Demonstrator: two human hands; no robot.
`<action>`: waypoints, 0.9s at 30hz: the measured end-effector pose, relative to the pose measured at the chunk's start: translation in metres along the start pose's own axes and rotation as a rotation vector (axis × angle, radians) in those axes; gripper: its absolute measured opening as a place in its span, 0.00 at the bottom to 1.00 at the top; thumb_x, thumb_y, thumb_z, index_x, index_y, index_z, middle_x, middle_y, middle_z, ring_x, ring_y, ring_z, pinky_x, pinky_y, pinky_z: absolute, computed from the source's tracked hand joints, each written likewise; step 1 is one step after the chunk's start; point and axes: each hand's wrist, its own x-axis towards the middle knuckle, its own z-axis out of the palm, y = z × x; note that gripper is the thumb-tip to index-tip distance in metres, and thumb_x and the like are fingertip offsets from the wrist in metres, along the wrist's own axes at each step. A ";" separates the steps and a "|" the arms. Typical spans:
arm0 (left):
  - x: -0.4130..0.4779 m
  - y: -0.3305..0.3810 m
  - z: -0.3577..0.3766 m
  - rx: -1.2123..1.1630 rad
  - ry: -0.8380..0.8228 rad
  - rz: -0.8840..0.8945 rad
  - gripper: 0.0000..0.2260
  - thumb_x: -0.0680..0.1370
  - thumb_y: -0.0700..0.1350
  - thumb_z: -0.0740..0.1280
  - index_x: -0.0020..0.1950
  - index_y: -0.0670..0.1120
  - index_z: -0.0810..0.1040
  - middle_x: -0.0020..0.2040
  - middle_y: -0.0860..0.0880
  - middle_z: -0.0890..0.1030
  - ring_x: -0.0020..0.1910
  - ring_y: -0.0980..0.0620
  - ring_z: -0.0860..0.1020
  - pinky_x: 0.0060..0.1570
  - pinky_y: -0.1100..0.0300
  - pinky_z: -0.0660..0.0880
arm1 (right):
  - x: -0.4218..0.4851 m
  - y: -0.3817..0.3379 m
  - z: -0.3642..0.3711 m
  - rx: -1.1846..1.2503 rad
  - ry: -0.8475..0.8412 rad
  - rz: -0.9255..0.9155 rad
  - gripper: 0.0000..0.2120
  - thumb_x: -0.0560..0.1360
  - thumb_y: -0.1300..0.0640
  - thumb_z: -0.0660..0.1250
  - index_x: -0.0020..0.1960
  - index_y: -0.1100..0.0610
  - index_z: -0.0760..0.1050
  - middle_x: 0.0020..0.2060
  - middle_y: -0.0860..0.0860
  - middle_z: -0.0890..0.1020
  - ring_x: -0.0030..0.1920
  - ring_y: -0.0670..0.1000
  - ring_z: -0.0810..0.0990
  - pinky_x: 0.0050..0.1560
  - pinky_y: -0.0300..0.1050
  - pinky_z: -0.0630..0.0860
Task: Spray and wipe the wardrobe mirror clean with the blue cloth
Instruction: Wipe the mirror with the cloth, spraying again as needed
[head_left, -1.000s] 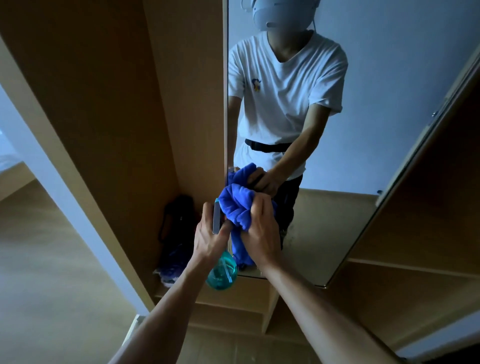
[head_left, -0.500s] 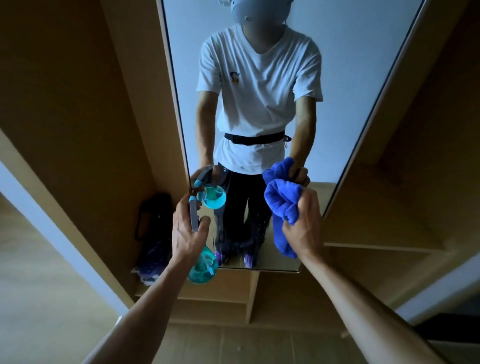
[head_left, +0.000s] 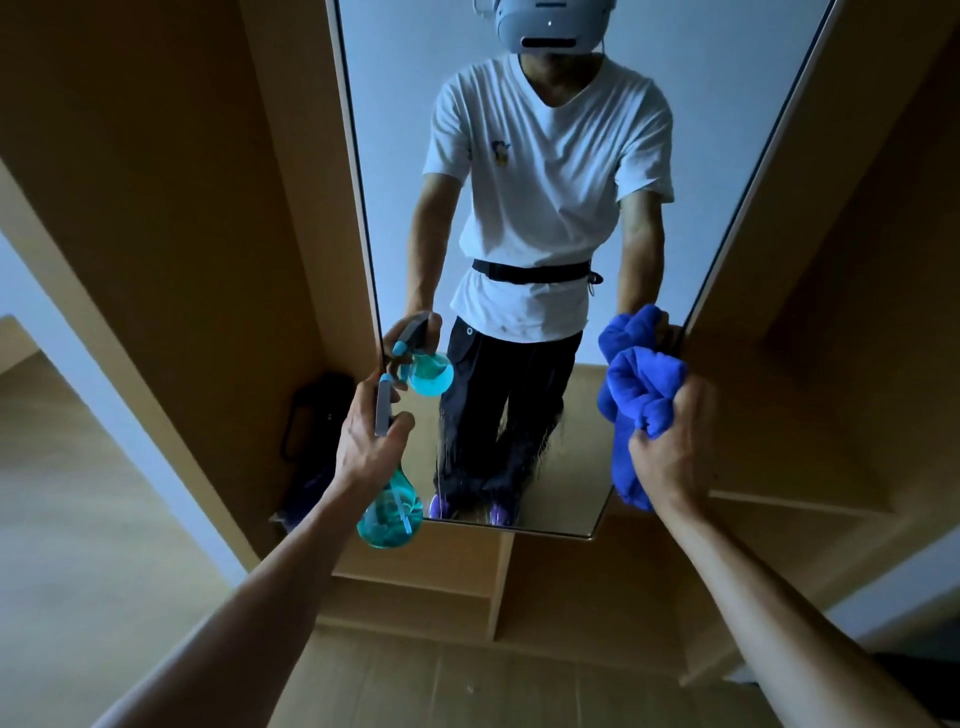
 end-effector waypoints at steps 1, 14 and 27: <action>0.000 0.001 -0.001 0.003 -0.002 -0.011 0.19 0.70 0.52 0.63 0.61 0.50 0.71 0.47 0.52 0.75 0.44 0.46 0.77 0.39 0.55 0.71 | -0.001 -0.003 -0.001 -0.020 -0.009 -0.014 0.23 0.64 0.71 0.70 0.57 0.63 0.70 0.54 0.60 0.74 0.54 0.61 0.75 0.49 0.55 0.78; 0.006 0.003 -0.026 -0.067 -0.062 -0.088 0.17 0.69 0.51 0.63 0.57 0.49 0.73 0.48 0.43 0.79 0.46 0.39 0.79 0.41 0.49 0.76 | -0.006 -0.113 0.057 -0.142 -0.290 -0.470 0.30 0.67 0.64 0.73 0.68 0.57 0.72 0.57 0.55 0.76 0.53 0.57 0.75 0.51 0.54 0.76; 0.035 -0.026 -0.048 -0.081 -0.218 -0.074 0.16 0.69 0.51 0.64 0.53 0.44 0.71 0.41 0.50 0.75 0.39 0.48 0.73 0.41 0.49 0.72 | -0.031 -0.163 0.106 -0.243 -0.466 -0.597 0.32 0.65 0.65 0.73 0.68 0.58 0.72 0.60 0.56 0.75 0.54 0.57 0.74 0.52 0.52 0.76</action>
